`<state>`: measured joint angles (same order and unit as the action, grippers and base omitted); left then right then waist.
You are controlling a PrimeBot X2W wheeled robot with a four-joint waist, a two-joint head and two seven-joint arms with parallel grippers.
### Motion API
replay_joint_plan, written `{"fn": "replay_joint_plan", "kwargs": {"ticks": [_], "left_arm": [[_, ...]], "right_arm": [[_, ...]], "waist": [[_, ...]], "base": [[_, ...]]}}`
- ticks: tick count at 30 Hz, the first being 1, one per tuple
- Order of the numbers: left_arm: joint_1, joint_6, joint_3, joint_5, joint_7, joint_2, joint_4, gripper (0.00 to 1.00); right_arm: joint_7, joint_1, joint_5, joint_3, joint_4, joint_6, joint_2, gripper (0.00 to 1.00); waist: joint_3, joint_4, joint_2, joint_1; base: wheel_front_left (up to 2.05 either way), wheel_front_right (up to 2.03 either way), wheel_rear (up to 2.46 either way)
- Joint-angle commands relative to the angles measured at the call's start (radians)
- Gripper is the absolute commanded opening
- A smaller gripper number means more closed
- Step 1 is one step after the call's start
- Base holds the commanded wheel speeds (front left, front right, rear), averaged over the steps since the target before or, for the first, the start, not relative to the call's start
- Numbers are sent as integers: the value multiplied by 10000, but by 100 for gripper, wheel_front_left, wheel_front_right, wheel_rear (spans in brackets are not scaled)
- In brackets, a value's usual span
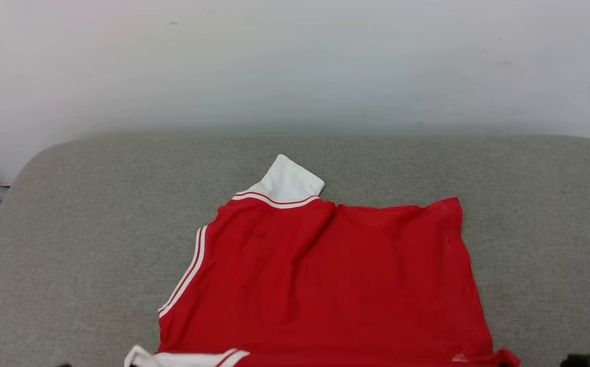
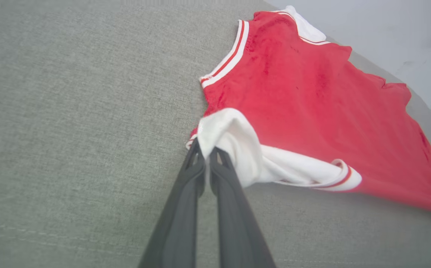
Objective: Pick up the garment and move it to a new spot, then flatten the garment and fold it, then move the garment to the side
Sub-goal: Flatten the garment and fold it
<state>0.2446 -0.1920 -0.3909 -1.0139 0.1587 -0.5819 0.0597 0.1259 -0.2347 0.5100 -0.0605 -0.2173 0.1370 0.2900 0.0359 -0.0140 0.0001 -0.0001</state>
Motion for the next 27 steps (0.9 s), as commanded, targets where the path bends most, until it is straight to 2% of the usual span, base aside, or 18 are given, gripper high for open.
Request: {"fn": "replay_joint_plan", "kwargs": {"ticks": [1,5,10,18,27], "left_arm": [[-523,-24,18,83,-115,-36,-30,0],[-1453,214,-226,306,-365,56,204,0],[-2829,620,-443,461,-607,316,847,0],[-4653,1422,-898,577,-935,916,2503,0],[-5472,2030,-1302,495,-1334,1413,4208,0]], "right_arm": [[308,159,-273,321,304,-98,-112,0],[845,834,-723,364,601,-75,-274,0],[1140,1972,-893,205,350,-74,-36,0],[1027,3542,-717,-469,-831,-72,201,0],[712,4122,-461,-1284,-2150,-71,-33,0]], "waist": [[-43,14,-1,1],[-220,40,-1,1],[-781,-18,-1,1],[-1631,-143,-1,1],[-1977,-130,-1,1]], "base": [[0,0,0],[0,0,0],[0,0,0],[0,0,0],[0,0,0]]}}
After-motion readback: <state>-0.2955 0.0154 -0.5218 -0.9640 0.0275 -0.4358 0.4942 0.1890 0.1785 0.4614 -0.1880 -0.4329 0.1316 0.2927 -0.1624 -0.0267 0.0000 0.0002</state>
